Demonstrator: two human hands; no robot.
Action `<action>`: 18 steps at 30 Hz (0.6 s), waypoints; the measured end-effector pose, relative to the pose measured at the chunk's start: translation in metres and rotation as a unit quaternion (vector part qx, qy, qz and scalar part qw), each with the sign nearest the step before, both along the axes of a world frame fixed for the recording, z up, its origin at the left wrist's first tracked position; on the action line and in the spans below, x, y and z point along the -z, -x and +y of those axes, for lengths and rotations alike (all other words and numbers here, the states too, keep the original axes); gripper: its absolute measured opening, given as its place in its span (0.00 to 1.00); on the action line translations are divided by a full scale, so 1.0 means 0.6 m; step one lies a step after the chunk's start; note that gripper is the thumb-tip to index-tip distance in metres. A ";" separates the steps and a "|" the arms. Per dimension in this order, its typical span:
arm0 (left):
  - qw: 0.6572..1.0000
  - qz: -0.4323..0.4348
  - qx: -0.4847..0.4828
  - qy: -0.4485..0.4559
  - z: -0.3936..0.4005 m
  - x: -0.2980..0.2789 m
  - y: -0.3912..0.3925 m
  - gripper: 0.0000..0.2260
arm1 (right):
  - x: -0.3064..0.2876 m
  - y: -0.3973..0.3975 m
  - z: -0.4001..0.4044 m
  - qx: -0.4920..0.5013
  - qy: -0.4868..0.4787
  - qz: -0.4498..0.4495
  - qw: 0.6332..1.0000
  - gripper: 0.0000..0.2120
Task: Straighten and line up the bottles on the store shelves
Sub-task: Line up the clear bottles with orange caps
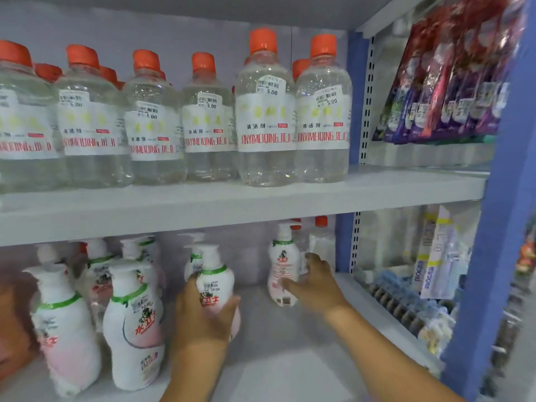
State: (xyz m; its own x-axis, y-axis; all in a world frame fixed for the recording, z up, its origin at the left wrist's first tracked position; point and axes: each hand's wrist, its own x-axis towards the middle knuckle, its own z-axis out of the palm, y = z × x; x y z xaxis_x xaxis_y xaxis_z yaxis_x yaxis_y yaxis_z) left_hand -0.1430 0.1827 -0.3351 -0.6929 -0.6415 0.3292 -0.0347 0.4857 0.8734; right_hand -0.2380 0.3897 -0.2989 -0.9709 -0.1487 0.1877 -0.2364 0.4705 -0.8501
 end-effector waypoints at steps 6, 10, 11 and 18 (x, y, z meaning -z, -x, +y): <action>0.998 0.019 -0.038 0.040 0.011 -0.002 -0.015 0.39 | 0.046 0.027 -0.058 -0.075 0.023 0.051 0.996 0.13; 0.981 0.084 -0.096 0.145 0.042 -0.005 -0.040 0.41 | 0.056 0.045 -0.078 -0.137 -0.054 0.005 0.989 0.20; 0.970 0.133 -0.107 0.175 0.052 -0.009 -0.046 0.40 | 0.056 0.050 -0.077 -0.143 -0.072 -0.005 0.987 0.19; 0.962 0.221 0.122 0.103 0.182 -0.054 0.024 0.14 | -0.011 0.112 0.030 0.078 0.128 0.008 0.989 0.07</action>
State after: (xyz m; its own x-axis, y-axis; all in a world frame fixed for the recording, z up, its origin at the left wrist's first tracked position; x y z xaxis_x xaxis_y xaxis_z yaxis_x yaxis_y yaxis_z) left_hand -0.1573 0.2920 -0.3028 -0.5784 -0.3663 0.7289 0.4546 0.5972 0.6608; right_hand -0.3055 0.4076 -0.2920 -0.9748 0.0563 0.2157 -0.1929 0.2715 -0.9429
